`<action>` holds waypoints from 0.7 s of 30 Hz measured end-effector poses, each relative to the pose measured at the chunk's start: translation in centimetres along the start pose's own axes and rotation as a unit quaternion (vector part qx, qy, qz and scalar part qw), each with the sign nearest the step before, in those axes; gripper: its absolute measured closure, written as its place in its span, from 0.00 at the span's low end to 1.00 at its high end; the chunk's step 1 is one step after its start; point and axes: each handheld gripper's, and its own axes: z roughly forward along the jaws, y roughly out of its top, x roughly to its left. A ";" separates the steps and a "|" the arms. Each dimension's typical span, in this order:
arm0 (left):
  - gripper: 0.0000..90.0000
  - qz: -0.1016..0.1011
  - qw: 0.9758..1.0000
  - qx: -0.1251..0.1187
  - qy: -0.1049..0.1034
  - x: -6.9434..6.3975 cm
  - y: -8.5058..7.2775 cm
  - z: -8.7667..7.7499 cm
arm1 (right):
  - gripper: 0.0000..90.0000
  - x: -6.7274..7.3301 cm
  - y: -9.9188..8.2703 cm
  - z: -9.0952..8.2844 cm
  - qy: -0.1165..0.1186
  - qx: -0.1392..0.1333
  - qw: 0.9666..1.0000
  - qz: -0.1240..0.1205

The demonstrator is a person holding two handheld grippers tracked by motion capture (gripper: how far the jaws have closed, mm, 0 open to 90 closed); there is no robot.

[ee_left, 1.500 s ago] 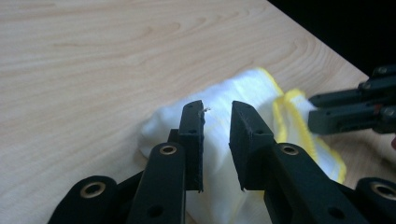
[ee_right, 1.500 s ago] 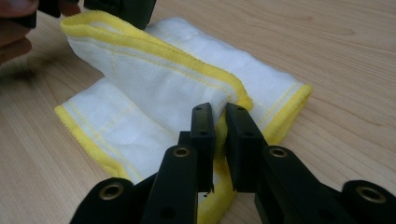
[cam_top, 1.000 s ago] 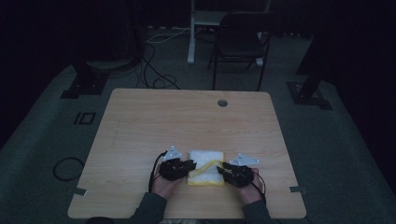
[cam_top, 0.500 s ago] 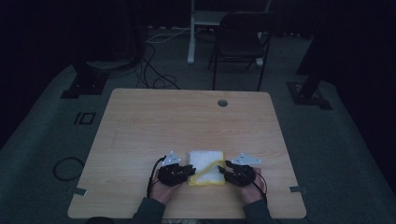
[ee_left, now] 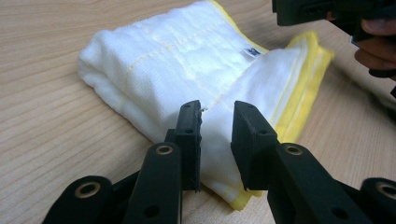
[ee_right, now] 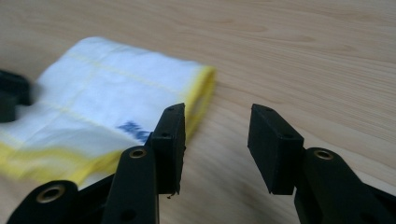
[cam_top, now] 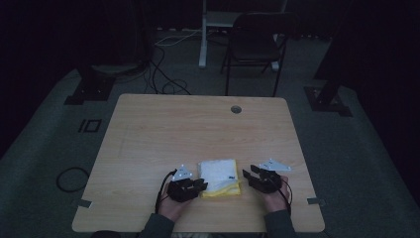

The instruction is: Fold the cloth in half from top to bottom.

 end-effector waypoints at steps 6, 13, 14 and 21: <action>0.79 0.009 0.999 -0.011 0.029 0.9 0.3 -1.3 | 0.63 -2.0 -0.3 -0.1 -0.031 -0.003 0.999 0.020; 0.78 0.002 0.997 -0.021 0.070 3.3 0.6 -3.2 | 0.62 -3.4 -0.6 0.3 -0.077 0.011 0.997 0.008; 0.77 0.001 0.997 -0.022 0.077 3.6 0.6 -3.4 | 0.62 -3.6 -0.6 0.3 -0.079 0.012 0.997 0.009; 0.76 -0.017 0.994 -0.031 0.105 6.0 0.9 -4.7 | 0.61 -3.8 -0.7 0.5 -0.090 0.020 0.996 0.005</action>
